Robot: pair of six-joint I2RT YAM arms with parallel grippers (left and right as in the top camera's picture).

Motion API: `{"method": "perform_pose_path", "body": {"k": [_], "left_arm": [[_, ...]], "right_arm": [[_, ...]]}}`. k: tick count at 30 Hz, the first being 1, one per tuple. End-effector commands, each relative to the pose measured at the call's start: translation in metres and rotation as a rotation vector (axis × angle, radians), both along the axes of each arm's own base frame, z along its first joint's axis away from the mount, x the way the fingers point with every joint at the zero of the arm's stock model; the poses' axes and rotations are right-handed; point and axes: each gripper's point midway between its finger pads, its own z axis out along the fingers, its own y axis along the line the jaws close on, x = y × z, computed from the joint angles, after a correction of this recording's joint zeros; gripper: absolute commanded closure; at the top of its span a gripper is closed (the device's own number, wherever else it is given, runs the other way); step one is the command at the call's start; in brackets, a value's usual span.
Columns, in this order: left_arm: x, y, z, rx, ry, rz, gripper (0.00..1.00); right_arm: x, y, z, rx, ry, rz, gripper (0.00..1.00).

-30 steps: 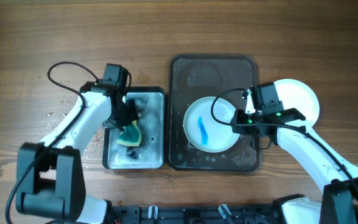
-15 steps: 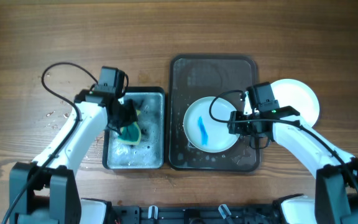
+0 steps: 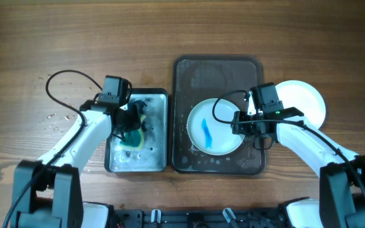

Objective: Clean dirty plates on tray and stack at the side
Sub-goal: 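Dip and grasp the sponge in the soapy tray with left gripper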

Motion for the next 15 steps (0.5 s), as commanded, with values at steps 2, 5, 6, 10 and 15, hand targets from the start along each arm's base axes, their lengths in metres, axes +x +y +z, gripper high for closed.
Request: {"method": "perform_pose_path", "body": {"k": [2,5,6,10,15], "left_arm": [[-0.015,0.003,-0.030,0.016,0.081,-0.002,0.79],[-0.011,0.002,-0.023,0.012,0.073,-0.003,0.96],[-0.009,0.002,-0.018,0.012,0.072,-0.004,0.96],[0.006,-0.001,0.029,0.007,0.039,-0.003,0.96],[0.020,-0.007,0.100,-0.027,-0.042,-0.009,0.96]], "right_arm": [[-0.004,-0.003,-0.008,-0.027,0.030,0.006,0.39],[-0.003,-0.003,-0.008,-0.026,0.024,0.005,0.40],[-0.002,-0.003,-0.007,-0.026,0.020,0.005,0.39],[0.002,-0.002,-0.006,-0.021,0.004,0.006,0.39],[0.001,-0.001,-0.010,-0.031,0.005,0.052,0.46]]}}
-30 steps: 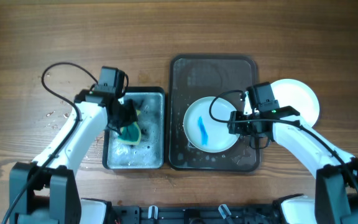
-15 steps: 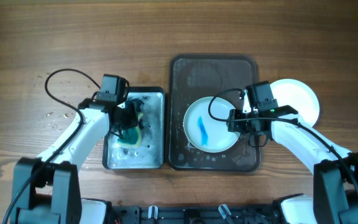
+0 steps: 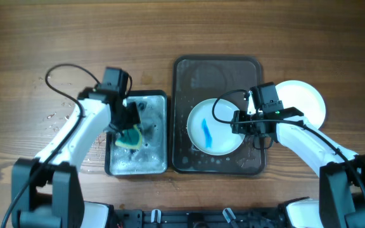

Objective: Clean dirty plates on tray and stack at the side
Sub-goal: 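Dip and grasp the sponge in the soapy tray with left gripper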

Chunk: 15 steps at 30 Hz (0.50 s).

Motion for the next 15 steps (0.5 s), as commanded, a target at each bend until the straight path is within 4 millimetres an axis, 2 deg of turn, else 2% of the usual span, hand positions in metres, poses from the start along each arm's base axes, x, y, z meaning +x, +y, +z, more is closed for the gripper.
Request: {"method": "perform_pose_path", "body": {"k": [1,3,4,6,9,13,15], "left_arm": [[0.024,-0.012,0.072,-0.071,-0.155,-0.011,0.96],[0.024,-0.027,0.092,-0.149,-0.184,-0.039,0.96],[0.024,-0.039,0.099,-0.196,-0.197,-0.058,0.96],[0.021,-0.055,0.101,-0.241,-0.191,-0.058,0.96],[0.021,-0.079,0.093,-0.269,-0.186,-0.088,0.96],[0.024,-0.137,0.067,-0.335,-0.183,-0.112,0.96],[0.022,-0.173,0.046,-0.364,-0.177,-0.154,0.96]], "right_arm": [[-0.003,-0.002,-0.011,-0.034,0.023,0.049,0.61],[-0.005,-0.003,-0.016,-0.038,0.041,0.045,0.92],[-0.007,-0.003,-0.019,-0.037,0.054,0.030,0.96],[-0.008,-0.004,-0.022,-0.031,0.075,-0.009,0.96],[-0.008,-0.004,-0.023,-0.024,0.085,-0.053,0.96],[-0.011,-0.005,-0.023,-0.021,0.107,-0.085,0.96],[-0.012,-0.005,-0.024,-0.021,0.109,-0.087,0.96]]}}
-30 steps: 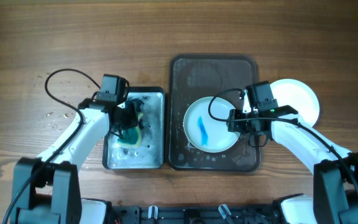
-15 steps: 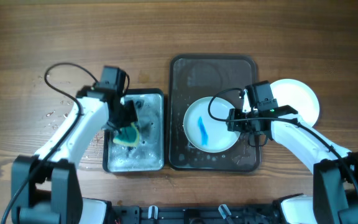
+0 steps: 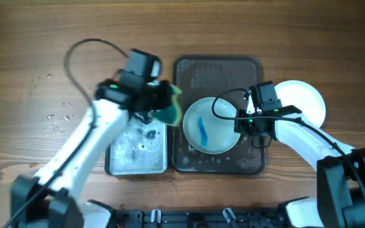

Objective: Clean dirty plates on tray and stack at the side
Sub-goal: 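Dip and grasp the sponge in the soapy tray with left gripper, then scrub the plate's blue stain with the sponge in left gripper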

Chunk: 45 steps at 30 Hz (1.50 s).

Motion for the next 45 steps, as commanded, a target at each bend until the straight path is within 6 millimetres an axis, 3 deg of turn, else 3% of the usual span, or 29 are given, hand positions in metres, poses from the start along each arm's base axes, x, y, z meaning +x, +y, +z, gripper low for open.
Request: {"method": "perform_pose_path", "body": {"k": [1,5,7,9,12,15,17,20,23,25,27,28,31,34,38,41,45], "left_arm": [[-0.020,-0.068,-0.053,-0.051,0.106,-0.061,0.96],[-0.023,-0.107,-0.103,-0.069,0.180,-0.031,0.96],[-0.024,-0.114,-0.130,-0.062,0.220,-0.006,0.96],[-0.022,-0.109,-0.148,-0.016,0.220,-0.001,0.96],[-0.008,-0.068,-0.162,0.201,0.133,0.050,0.96],[0.004,-0.013,-0.156,0.505,0.027,0.105,0.96],[0.012,0.008,-0.144,0.656,-0.026,0.085,0.96],[0.019,0.011,-0.134,0.701,-0.057,0.062,0.96],[0.016,-0.016,-0.139,0.558,-0.012,0.017,0.96],[-0.004,-0.068,-0.147,0.284,0.104,-0.096,0.96],[-0.027,-0.122,-0.142,0.025,0.196,-0.230,0.96],[-0.035,-0.140,-0.139,-0.049,0.212,-0.279,0.96],[-0.060,-0.171,-0.143,-0.111,0.239,-0.374,0.96],[-0.085,-0.181,-0.152,-0.102,0.287,-0.427,0.96],[-0.098,-0.169,-0.157,-0.054,0.349,-0.423,0.96],[-0.089,-0.143,-0.163,0.005,0.388,-0.356,0.96],[-0.068,-0.091,-0.164,0.148,0.377,-0.274,0.96]], "right_arm": [[-0.013,-0.007,-0.017,-0.037,0.075,-0.043,0.96],[-0.015,-0.008,-0.017,-0.039,0.083,-0.043,0.96],[-0.015,-0.008,-0.018,-0.040,0.085,-0.043,0.96],[-0.016,-0.008,-0.018,-0.040,0.086,-0.043,0.96],[-0.017,-0.008,-0.018,-0.041,0.090,-0.043,0.96],[-0.018,-0.008,-0.018,-0.042,0.095,-0.042,0.96],[-0.018,-0.008,-0.018,-0.043,0.096,-0.042,0.96],[-0.018,-0.008,-0.018,-0.043,0.096,-0.042,0.96],[-0.018,-0.009,-0.018,-0.043,0.097,-0.042,0.96],[-0.018,-0.008,-0.018,-0.043,0.098,-0.042,0.96],[-0.018,-0.009,-0.018,-0.043,0.098,-0.043,0.96],[-0.018,-0.008,-0.018,-0.043,0.098,-0.043,0.96],[-0.019,-0.009,-0.018,-0.044,0.100,-0.043,0.96],[-0.021,-0.009,-0.019,-0.047,0.109,-0.042,0.96],[-0.022,-0.010,-0.019,-0.048,0.114,-0.043,0.96],[-0.022,-0.010,-0.019,-0.048,0.114,-0.042,0.96],[-0.022,-0.010,-0.019,-0.048,0.114,-0.043,0.96]]}}
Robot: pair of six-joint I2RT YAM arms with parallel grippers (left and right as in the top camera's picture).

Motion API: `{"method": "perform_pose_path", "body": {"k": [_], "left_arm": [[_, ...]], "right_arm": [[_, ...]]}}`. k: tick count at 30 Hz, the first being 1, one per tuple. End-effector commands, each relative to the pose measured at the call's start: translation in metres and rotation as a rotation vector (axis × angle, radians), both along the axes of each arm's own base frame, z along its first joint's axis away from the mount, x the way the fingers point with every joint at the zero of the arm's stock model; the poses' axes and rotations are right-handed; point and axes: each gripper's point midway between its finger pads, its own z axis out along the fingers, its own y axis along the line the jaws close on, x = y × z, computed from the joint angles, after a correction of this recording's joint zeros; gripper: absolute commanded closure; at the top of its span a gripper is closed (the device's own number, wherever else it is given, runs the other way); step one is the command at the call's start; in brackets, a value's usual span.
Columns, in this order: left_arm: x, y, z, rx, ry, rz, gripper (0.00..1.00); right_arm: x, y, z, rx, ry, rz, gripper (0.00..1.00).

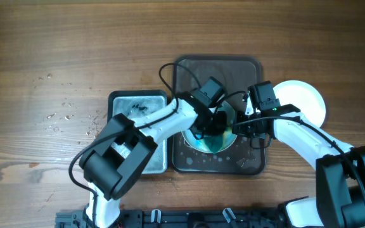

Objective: Clean dirty plates on tray and stack at the side
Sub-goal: 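Scrub the plate's blue stain with the sponge in left gripper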

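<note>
A pale plate (204, 143) sits tilted in the dark tray (217, 68). My right gripper (241, 126) is shut on its right rim. My left gripper (213, 124) is down on the plate's face, shut on a green sponge (225, 118). The arm and sponge hide most of the plate's face, so the blue smear cannot be seen. A clean white plate (306, 101) lies on the table to the right of the tray.
A metal water basin (138, 104) stands just left of the tray, with my left arm crossing over it. Water drops speckle the wood at the far left (62, 114). Cables loop above both wrists.
My left gripper was at the tray's left edge with the sponge. Now it is on the plate. The plate looks tilted further and the blue streak is covered.
My left gripper was shut on the sponge in the water basin at the first two moments. Then it held the sponge at the tray's left edge, and now on the plate. My right gripper has kept hold of the plate's rim, and the plate went from flat to tilted.
</note>
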Motion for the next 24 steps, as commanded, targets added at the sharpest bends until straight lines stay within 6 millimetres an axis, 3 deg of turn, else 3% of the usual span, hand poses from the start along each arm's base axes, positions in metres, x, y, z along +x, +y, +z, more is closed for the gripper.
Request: {"method": "perform_pose_path", "body": {"k": [1,5,9,13,16,22,24], "left_arm": [[0.007,0.074,-0.029,0.257,0.002,0.053,0.96],[0.031,0.130,-0.030,0.501,-0.128,0.049,0.96],[0.050,0.158,-0.024,0.634,-0.214,0.074,0.96],[0.068,0.160,-0.014,0.633,-0.249,0.110,0.96],[0.079,0.138,-0.008,0.527,-0.260,0.129,0.96],[0.055,0.024,0.005,0.011,-0.169,0.000,0.96],[0.048,0.003,0.005,-0.035,-0.168,-0.020,0.96]], "right_arm": [[-0.013,-0.017,-0.018,-0.089,0.052,-0.013,0.96],[-0.013,-0.017,-0.018,-0.089,0.052,-0.014,0.96],[-0.013,-0.017,-0.018,-0.089,0.053,-0.014,0.96],[-0.013,-0.017,-0.018,-0.090,0.053,-0.014,0.96],[-0.013,-0.017,-0.018,-0.090,0.052,-0.014,0.96],[-0.013,-0.017,-0.018,-0.090,0.052,-0.014,0.96],[-0.013,-0.017,-0.018,-0.090,0.053,-0.014,0.96]]}}
